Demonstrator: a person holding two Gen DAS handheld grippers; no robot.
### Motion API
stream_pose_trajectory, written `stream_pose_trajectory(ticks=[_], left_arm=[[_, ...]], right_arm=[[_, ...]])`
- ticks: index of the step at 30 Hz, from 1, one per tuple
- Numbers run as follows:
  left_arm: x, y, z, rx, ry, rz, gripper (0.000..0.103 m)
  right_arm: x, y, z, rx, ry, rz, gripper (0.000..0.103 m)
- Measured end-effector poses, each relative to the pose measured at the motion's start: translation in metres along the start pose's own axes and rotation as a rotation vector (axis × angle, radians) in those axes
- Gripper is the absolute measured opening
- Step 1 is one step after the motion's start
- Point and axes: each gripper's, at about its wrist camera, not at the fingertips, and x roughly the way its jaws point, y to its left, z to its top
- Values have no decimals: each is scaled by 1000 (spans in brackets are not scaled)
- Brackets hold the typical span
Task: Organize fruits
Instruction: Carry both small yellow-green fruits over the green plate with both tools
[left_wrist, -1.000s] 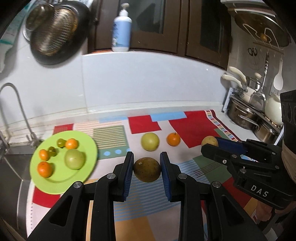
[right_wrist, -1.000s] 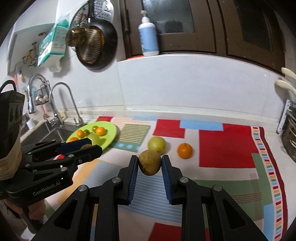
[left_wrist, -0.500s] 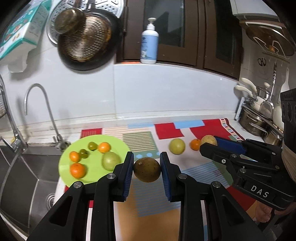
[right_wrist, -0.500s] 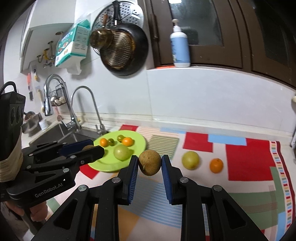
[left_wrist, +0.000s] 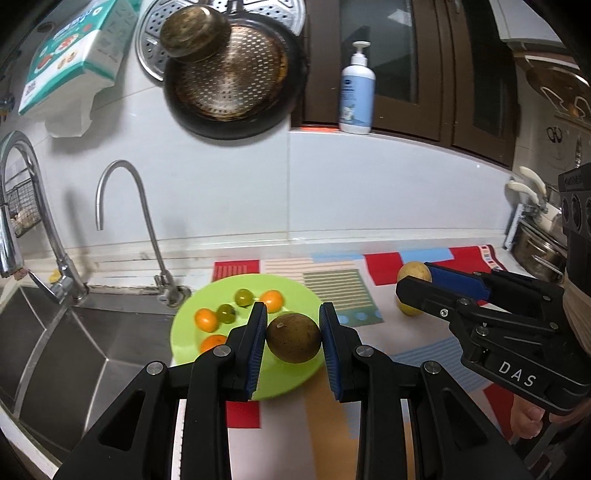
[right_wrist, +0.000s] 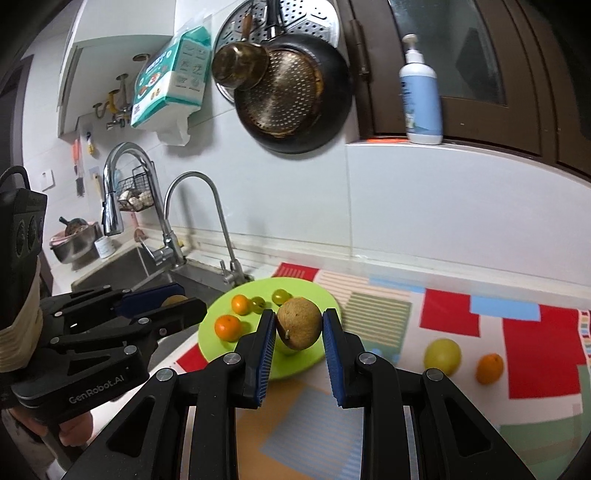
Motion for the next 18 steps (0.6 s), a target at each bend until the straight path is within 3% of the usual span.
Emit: stream_pose_trajectory(ticks=[18], left_arm=[[68, 46, 4, -52, 56, 76, 29]], right_arm=[[93, 5, 17, -42, 68, 103, 27]])
